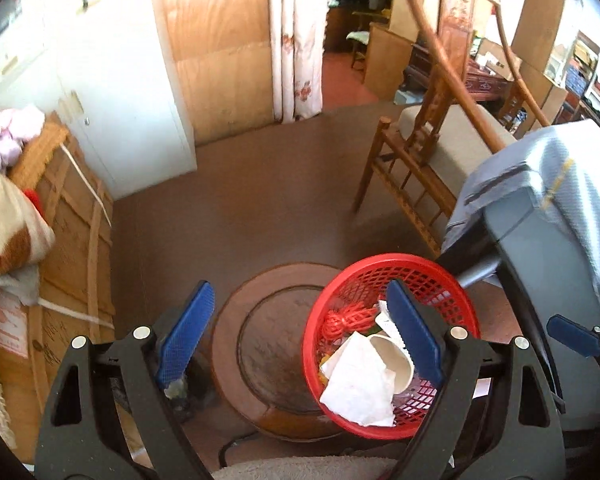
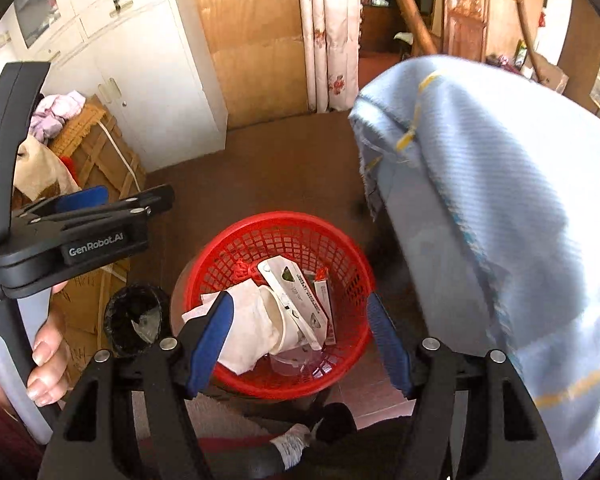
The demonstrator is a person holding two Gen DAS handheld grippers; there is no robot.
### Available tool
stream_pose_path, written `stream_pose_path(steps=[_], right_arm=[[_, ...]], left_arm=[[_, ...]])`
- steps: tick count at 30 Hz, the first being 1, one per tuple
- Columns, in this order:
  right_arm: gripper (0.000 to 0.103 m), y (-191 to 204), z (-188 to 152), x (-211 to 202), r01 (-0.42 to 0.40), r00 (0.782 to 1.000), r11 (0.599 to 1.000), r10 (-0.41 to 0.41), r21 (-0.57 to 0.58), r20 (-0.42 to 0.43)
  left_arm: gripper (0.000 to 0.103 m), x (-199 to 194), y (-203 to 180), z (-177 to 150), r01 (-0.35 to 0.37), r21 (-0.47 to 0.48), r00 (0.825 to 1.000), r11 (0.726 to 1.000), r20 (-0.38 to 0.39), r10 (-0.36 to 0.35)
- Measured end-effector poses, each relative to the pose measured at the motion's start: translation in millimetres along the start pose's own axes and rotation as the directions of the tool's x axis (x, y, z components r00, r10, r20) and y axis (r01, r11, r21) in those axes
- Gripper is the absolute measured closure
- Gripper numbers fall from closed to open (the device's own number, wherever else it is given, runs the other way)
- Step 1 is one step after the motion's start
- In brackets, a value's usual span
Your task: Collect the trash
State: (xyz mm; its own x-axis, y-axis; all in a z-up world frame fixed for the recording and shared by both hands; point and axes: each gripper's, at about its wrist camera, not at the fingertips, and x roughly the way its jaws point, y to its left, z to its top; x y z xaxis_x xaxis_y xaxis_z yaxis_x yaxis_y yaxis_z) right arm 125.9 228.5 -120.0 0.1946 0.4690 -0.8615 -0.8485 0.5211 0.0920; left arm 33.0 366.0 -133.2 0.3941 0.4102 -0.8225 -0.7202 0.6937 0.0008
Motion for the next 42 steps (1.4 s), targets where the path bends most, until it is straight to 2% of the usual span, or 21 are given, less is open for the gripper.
stream_pose_path(steps=[6,13,17,21,26,30,35,42], right_arm=[[0.029,-6.4,-16.4,-44.7,-0.023,0.994,0.999,0.02,0.026,0.108],[0.02,-7.3,-38.9,-89.6,-0.028,0.979,0.999,0.019,0.041,0.201],[0.017,-4.9,-50.3,-101.9,-0.008,0.975,0.998,-0.007,0.066,0.221],[0.01,6.6,-58.8,-104.4,0.052,0.971,0.993,-0.073,0.102,0.225],[0.008,17.1,-66.5,-88.2,0.12,0.971,0.981,-0.148,0.15,0.19],[0.008,19.7,-64.5,-62.5,0.164,0.976,0.971,-0.186,0.175,0.116],[0.008,14.8,-59.1,-28.6,0.192,0.98,0.966,-0.199,0.176,0.024],[0.008,3.2,-53.7,14.2,0.18,0.982,0.966,-0.167,0.185,-0.082]], left_arm=[[0.015,-50.9,-19.7,-11.4,-0.039,0.069,0.996,0.997,0.08,0.034],[0.011,-102.7,-24.5,-39.9,-0.062,0.072,0.991,0.996,0.126,0.052],[0.01,-115.7,-16.9,-55.4,-0.059,0.073,0.99,0.996,0.131,0.049],[0.01,-115.2,-7.9,-63.8,-0.042,0.073,0.989,0.996,0.147,0.031],[0.01,-103.6,0.8,-66.4,-0.002,0.074,0.99,0.997,0.14,-0.009],[0.01,-81.7,6.6,-62.4,0.017,0.062,0.992,0.998,0.121,-0.025],[0.01,-53.1,7.0,-61.1,0.005,0.064,0.996,0.998,0.087,-0.01],[0.01,-13.8,13.7,-65.2,0.009,0.049,1.0,0.999,-0.022,-0.008]])
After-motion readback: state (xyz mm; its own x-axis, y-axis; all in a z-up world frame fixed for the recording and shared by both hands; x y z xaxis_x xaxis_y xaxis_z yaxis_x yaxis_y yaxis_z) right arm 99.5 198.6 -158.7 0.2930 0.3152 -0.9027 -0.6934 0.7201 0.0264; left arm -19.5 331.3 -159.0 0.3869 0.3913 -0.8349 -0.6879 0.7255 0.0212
